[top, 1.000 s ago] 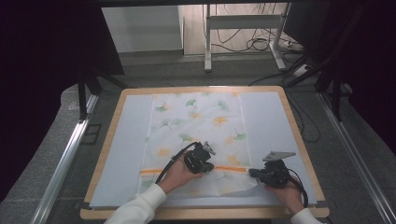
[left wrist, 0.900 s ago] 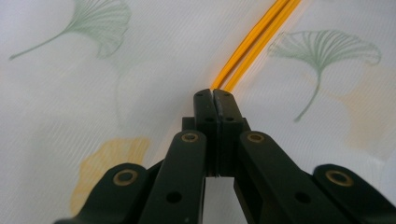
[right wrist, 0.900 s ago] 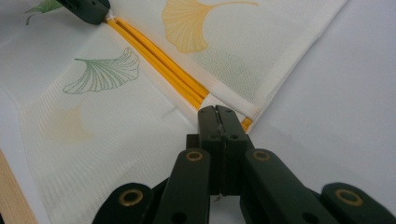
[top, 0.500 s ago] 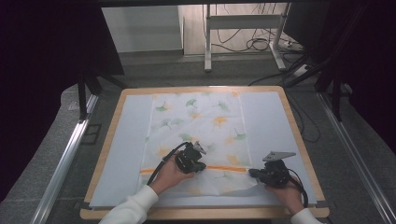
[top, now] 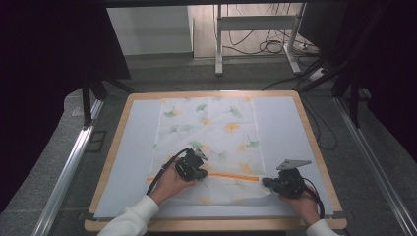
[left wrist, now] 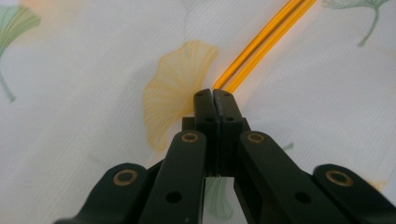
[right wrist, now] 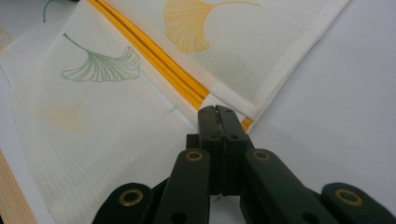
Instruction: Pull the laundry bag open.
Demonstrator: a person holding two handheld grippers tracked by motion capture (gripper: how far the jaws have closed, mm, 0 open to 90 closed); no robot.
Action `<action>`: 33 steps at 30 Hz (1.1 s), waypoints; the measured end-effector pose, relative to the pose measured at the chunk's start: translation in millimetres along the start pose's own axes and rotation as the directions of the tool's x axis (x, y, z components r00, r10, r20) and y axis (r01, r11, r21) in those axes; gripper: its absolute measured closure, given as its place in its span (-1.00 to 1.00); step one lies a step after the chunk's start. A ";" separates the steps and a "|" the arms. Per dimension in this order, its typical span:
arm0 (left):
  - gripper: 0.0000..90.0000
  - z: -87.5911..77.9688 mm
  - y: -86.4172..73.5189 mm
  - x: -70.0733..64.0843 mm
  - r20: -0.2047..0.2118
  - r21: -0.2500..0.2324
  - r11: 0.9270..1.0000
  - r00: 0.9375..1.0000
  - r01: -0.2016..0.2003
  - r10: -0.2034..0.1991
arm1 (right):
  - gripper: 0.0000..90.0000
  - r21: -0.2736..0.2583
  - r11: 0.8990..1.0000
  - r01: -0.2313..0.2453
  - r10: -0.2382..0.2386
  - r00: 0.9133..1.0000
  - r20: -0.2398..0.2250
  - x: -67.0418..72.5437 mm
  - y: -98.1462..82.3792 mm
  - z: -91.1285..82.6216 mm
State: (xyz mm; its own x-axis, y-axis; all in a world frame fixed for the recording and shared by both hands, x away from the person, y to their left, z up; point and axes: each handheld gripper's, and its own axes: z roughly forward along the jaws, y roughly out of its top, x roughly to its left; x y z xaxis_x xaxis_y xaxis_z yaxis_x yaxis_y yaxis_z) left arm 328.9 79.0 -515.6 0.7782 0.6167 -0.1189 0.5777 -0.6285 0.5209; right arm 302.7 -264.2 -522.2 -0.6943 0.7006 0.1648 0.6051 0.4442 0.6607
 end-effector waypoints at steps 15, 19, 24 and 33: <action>1.00 -12.8 -17.6 16.0 -0.023 0.012 0.999 0.999 0.038 -0.038 | 1.00 -0.001 1.000 0.003 -0.003 1.000 0.000 0.0 0.1 0.1; 1.00 -16.7 -22.8 20.0 -0.030 0.021 0.999 0.999 0.045 -0.044 | 1.00 0.000 1.000 0.004 -0.004 1.000 0.000 0.2 0.1 0.0; 1.00 -21.7 -29.3 25.5 -0.037 0.028 0.998 0.998 0.060 -0.059 | 1.00 0.000 1.000 0.006 -0.006 1.000 0.002 0.5 0.2 0.1; 1.00 -29.6 -39.9 35.0 -0.051 0.037 0.996 0.995 0.086 -0.084 | 1.00 0.000 1.000 0.007 -0.007 1.000 0.002 0.5 0.1 0.1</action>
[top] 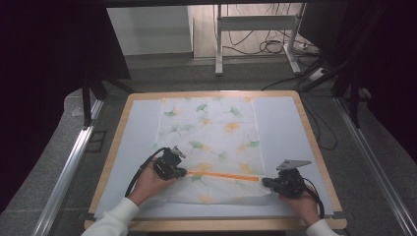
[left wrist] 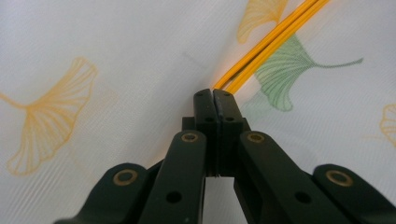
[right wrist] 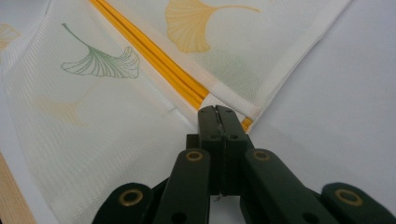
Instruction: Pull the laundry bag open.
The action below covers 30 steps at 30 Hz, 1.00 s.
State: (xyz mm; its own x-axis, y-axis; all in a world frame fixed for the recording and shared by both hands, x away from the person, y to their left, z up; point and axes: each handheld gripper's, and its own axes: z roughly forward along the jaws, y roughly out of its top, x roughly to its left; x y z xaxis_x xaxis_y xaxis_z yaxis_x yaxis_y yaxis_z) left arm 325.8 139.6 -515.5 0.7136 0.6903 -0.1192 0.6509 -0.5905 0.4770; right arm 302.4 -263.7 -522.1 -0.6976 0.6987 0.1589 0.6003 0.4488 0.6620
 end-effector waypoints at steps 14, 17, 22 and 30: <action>1.00 -8.0 -12.1 11.7 -0.022 0.006 1.000 0.999 0.031 -0.031 | 1.00 -0.001 1.000 0.002 -0.002 1.000 0.003 0.4 0.0 0.1; 1.00 -9.3 -13.3 12.8 -0.027 0.009 1.000 0.999 0.029 -0.029 | 1.00 0.001 1.000 0.002 -0.002 1.000 0.002 0.4 0.1 0.0; 1.00 -11.5 -16.3 15.9 -0.033 0.013 0.999 0.999 0.039 -0.039 | 1.00 -0.001 1.000 0.002 -0.002 1.000 0.004 0.6 0.0 0.2; 1.00 -14.3 -19.8 19.8 -0.037 0.020 0.999 0.998 0.048 -0.047 | 1.00 0.001 1.000 0.003 -0.003 1.000 0.002 0.3 0.1 0.0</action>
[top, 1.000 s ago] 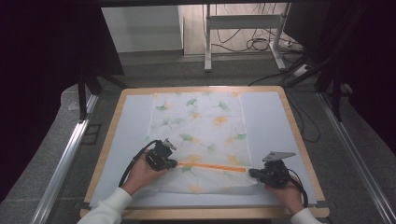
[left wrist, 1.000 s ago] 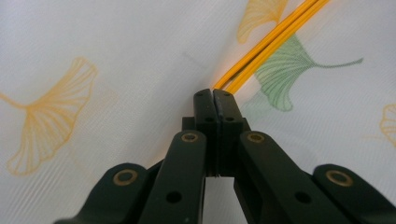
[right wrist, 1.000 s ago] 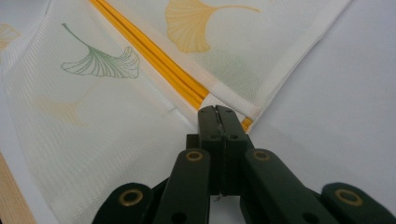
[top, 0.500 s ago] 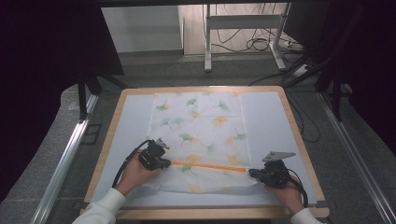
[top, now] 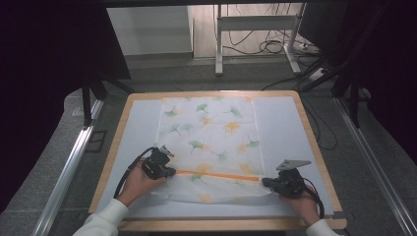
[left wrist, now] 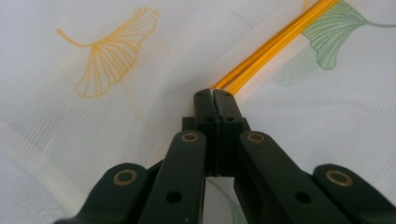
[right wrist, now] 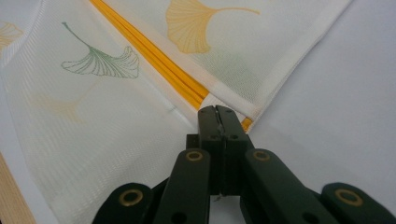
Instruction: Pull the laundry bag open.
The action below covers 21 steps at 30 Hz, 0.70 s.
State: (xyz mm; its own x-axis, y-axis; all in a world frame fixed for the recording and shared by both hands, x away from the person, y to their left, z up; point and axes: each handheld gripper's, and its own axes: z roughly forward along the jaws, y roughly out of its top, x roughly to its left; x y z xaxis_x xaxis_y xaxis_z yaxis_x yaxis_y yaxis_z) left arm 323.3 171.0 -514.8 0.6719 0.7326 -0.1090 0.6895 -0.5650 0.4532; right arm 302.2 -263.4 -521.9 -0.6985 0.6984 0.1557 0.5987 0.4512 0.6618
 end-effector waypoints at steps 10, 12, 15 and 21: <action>1.00 -4.0 -7.9 5.3 0.007 0.005 1.000 1.000 0.023 -0.023 | 1.00 0.001 1.000 0.002 -0.002 1.000 0.002 0.2 0.1 0.0; 1.00 -4.5 -8.8 5.9 0.012 0.005 1.000 1.000 0.023 -0.024 | 1.00 0.001 1.000 0.002 -0.002 1.000 0.002 0.1 0.1 0.0; 1.00 -4.8 -9.5 6.0 0.010 0.006 1.000 1.000 0.026 -0.026 | 1.00 0.001 1.000 0.002 -0.002 1.000 0.002 0.1 0.1 0.0; 1.00 -8.4 -14.9 7.6 -0.014 0.017 1.000 1.000 0.021 -0.021 | 1.00 0.001 1.000 0.003 -0.003 1.000 0.002 0.1 0.1 0.0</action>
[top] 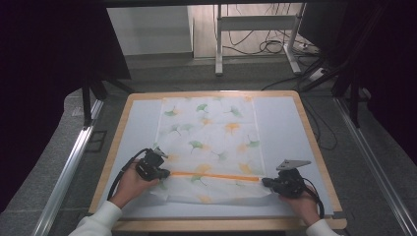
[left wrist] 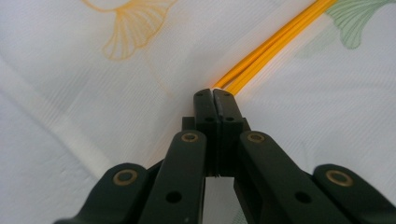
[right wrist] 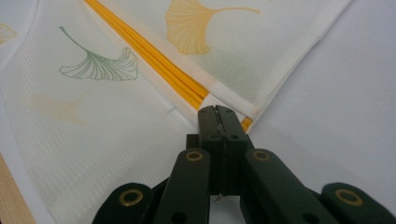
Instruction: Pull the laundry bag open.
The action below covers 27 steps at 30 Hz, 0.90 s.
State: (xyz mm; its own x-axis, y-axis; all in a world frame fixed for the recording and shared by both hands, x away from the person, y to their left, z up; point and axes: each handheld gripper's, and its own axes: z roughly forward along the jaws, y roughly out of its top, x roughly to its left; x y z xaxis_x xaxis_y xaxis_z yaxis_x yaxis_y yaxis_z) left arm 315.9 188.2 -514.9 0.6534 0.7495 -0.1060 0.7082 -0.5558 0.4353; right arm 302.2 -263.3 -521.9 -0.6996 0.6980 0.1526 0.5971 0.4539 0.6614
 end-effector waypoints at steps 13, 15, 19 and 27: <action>1.00 -4.4 -8.4 3.8 -0.012 0.002 1.000 1.000 0.015 -0.015 | 1.00 0.003 1.000 0.003 -0.003 1.000 0.002 0.1 0.2 -0.1; 1.00 -4.8 -9.0 4.0 -0.016 0.004 1.000 1.000 0.014 -0.014 | 1.00 0.005 1.000 0.009 -0.009 1.000 0.005 0.7 0.4 -0.1; 1.00 -6.5 -11.1 6.0 -0.018 0.009 1.000 1.000 0.023 -0.022 | 1.00 0.005 1.000 0.017 -0.017 1.000 0.012 1.8 0.6 0.1; 1.00 -10.9 -19.8 11.7 -0.019 0.012 0.999 0.999 0.038 -0.038 | 1.00 0.008 1.000 0.017 -0.017 1.000 0.010 1.5 0.7 -0.1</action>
State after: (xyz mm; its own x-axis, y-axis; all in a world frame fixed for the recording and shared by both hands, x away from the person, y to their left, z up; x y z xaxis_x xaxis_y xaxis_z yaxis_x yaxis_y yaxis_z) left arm 306.6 211.8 -515.1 0.6207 0.7770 -0.1050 0.7357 -0.5309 0.4206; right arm 301.6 -262.0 -521.1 -0.7058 0.6956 0.1342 0.5882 0.4698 0.6583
